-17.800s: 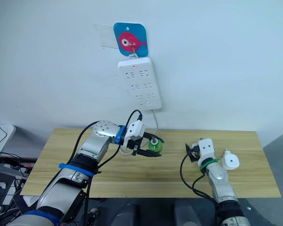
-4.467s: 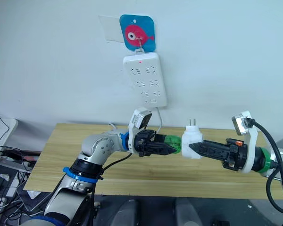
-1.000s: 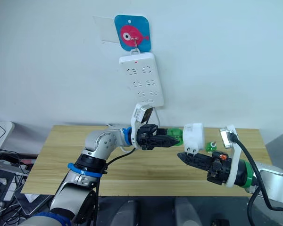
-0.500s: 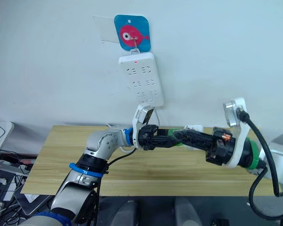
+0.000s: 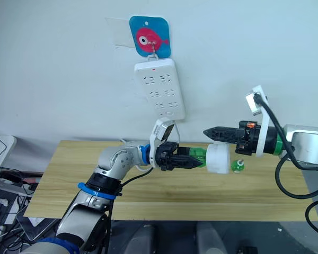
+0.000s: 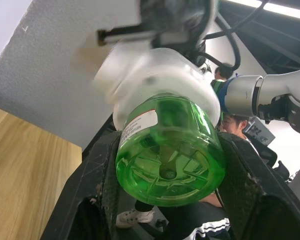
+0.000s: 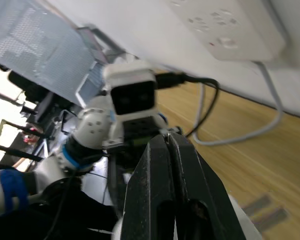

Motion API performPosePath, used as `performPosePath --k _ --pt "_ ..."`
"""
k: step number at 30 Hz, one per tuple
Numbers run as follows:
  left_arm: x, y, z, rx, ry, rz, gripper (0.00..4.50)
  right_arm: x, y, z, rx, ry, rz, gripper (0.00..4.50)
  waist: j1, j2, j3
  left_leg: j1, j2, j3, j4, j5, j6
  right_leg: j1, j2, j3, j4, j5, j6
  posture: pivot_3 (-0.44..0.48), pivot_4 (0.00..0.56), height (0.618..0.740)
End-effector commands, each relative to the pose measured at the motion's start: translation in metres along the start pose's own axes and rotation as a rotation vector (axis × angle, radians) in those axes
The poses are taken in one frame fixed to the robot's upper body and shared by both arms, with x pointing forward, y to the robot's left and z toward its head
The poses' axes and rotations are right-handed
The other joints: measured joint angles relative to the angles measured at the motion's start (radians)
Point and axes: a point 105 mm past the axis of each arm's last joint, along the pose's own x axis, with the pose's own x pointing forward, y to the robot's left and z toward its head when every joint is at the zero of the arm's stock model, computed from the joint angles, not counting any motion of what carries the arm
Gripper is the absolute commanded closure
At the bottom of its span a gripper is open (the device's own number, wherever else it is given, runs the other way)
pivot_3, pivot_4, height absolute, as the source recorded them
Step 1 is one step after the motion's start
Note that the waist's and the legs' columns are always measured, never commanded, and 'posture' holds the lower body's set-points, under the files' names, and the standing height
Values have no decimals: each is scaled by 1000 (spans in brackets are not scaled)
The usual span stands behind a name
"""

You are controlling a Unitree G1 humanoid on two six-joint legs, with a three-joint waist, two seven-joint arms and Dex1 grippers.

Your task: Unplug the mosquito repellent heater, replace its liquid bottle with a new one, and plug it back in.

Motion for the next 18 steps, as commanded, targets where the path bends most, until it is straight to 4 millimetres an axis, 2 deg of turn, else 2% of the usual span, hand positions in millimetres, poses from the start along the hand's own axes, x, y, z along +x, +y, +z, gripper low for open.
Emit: performPosePath --k 1,9,13,18 --pt "4 -10 9 37 -13 -54 2203 -2 -1 5 -37 -5 -27 4409 0 0 0 0 0 0 0 0 0 0 0 0 0 0 0 -139 221 740" --pt "5 -13 11 32 -20 -75 2203 -5 -20 -6 -12 10 -89 4409 1 0 0 0 0 0 0 0 0 0 0 0 0 0 0 -138 213 740" --pt "6 -14 13 24 -29 -81 2203 -9 -35 -23 29 26 -128 4409 2 0 0 0 0 0 0 0 0 0 0 0 0 0 0 -133 207 740" --pt "5 -10 15 36 -38 -58 2203 -9 -23 -38 63 42 -71 4409 1 0 0 0 0 0 0 0 0 0 0 0 1 0 0 -131 206 740"
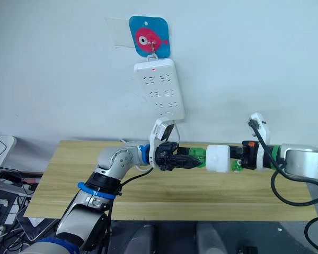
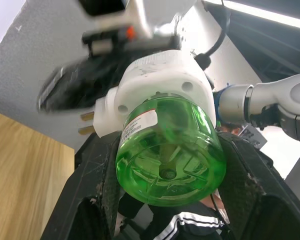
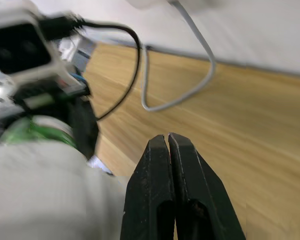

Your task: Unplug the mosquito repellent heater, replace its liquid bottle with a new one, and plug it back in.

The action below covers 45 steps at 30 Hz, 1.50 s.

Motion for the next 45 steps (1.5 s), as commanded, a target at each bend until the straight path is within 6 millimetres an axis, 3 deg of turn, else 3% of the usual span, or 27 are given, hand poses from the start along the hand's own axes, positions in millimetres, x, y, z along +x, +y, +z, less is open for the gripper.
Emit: performPosePath --k 1,14,28,33,36,42,45 --pt "3 -7 13 62 -26 -33 2203 -5 24 3 -38 -18 91 4409 -2 0 0 0 0 0 0 0 0 0 0 0 0 0 0 -129 205 740" --pt "3 -4 15 72 -31 -24 2203 -6 58 -19 -7 19 220 4409 -1 0 0 0 0 0 0 0 0 0 0 0 0 0 0 -136 204 740" --pt "2 -2 16 82 -35 -13 2203 -5 71 -29 -6 17 295 4409 -1 0 0 0 0 0 0 0 0 0 0 0 0 0 0 -129 206 740" --pt "3 -3 16 80 -36 -16 2203 -4 54 -24 10 8 182 4409 -1 0 0 0 0 0 0 0 0 0 0 0 0 0 0 -126 206 740" --pt "3 -5 19 93 -40 -22 2203 -8 23 -12 1 -44 29 4409 -1 0 0 0 0 0 0 0 0 0 0 0 0 0 0 -128 205 740" --pt "-1 -11 24 209 9 -34 2203 -40 -17 9 70 -109 -105 4409 0 0 0 0 -1 0 1 0 0 0 0 0 0 0 0 -128 205 740" --pt "-7 -9 21 394 85 -15 2203 -59 -31 10 166 -135 -130 4409 1 0 0 0 0 0 0 0 0 0 0 0 0 0 0 -132 207 740"
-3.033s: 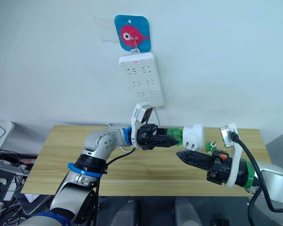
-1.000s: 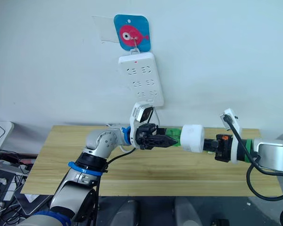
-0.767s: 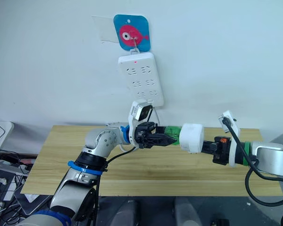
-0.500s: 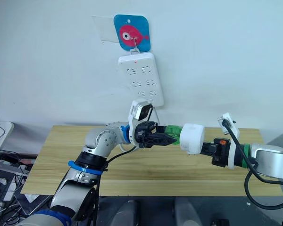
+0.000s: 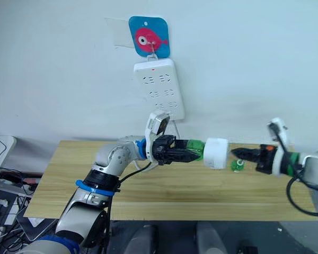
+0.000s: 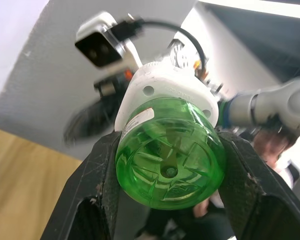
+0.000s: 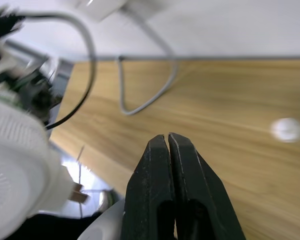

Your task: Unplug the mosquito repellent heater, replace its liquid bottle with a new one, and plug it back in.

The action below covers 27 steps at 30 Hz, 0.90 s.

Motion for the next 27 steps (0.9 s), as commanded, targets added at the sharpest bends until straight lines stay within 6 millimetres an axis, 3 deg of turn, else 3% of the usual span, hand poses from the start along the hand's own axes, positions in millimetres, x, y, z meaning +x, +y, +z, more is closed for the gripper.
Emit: performPosePath --k 1,2,5,11,16,27 --pt "3 -5 5 242 66 -38 2203 -20 -7 9 79 -37 10 4409 1 0 0 0 0 0 0 0 0 0 0 0 0 0 0 -132 207 740" --pt "2 -3 7 287 62 -28 2203 -23 -7 8 99 -36 22 4409 2 0 0 0 0 0 0 0 0 0 0 0 0 0 0 -132 207 740" --pt "5 0 10 570 63 -12 2203 -33 -3 2 176 -42 101 3815 6 0 0 0 -1 1 0 0 0 0 -1 1 0 0 0 -127 209 740" --pt "12 1 16 1045 27 -14 2203 -47 19 -8 247 -57 395 1735 11 0 0 0 -1 2 1 0 0 0 0 2 0 0 0 -113 208 740" --pt "11 -6 6 1428 30 -77 2203 -52 28 -22 300 -22 517 20 13 0 0 0 -1 2 0 0 0 1 0 2 -1 0 0 -112 210 740" --pt "13 -5 0 1617 47 -107 2203 -22 44 -38 242 -5 520 20 11 0 0 0 -1 2 2 0 0 1 0 2 0 1 1 -108 206 740"
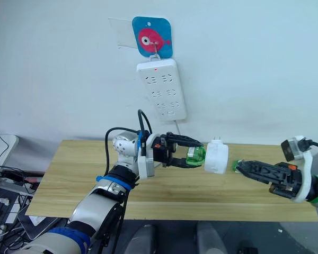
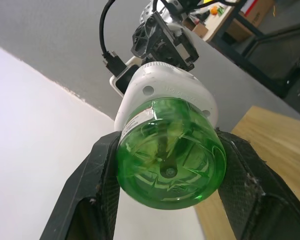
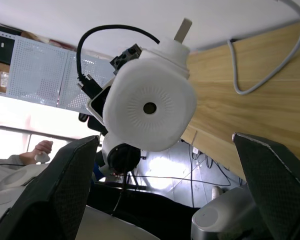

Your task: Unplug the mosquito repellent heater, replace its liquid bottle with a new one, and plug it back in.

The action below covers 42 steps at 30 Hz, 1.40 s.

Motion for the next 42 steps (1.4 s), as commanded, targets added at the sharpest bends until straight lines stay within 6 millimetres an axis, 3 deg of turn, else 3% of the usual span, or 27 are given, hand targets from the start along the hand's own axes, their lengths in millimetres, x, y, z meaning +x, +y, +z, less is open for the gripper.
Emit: performPosePath --k 1,8,14,21,28,32,42 --pt "8 3 5 83 -36 -9 2203 12 5 3 -36 -32 36 20 -1 0 0 0 0 0 0 0 0 0 0 0 0 0 0 -108 206 740" --pt "12 -3 11 169 -64 -55 2203 20 6 3 -11 12 88 20 -9 0 0 0 0 -1 0 0 0 0 0 0 0 0 0 -97 208 740" --pt "16 -1 7 222 -50 -76 2203 29 11 -8 -17 76 123 20 -9 0 0 0 0 -1 0 0 0 0 0 -1 0 0 0 -98 208 740" --pt "18 1 8 251 -57 -74 2203 49 3 10 -53 -122 82 20 -12 0 0 0 0 -2 0 0 0 0 1 -1 1 0 0 -104 209 740" --pt "17 0 5 242 -34 -78 2203 53 4 5 -61 -126 66 20 -11 0 0 0 0 -3 -1 0 0 0 0 -1 1 0 0 -103 211 740" --pt "16 1 4 244 -25 -74 2203 45 6 -1 -60 -50 78 893 -11 0 0 0 0 -3 0 0 0 0 0 -1 1 0 0 -96 213 740" --pt "13 3 3 254 -7 -80 2203 19 14 -7 5 151 108 893 -11 0 0 0 0 -2 0 0 1 0 0 -1 1 0 0 -97 215 740"
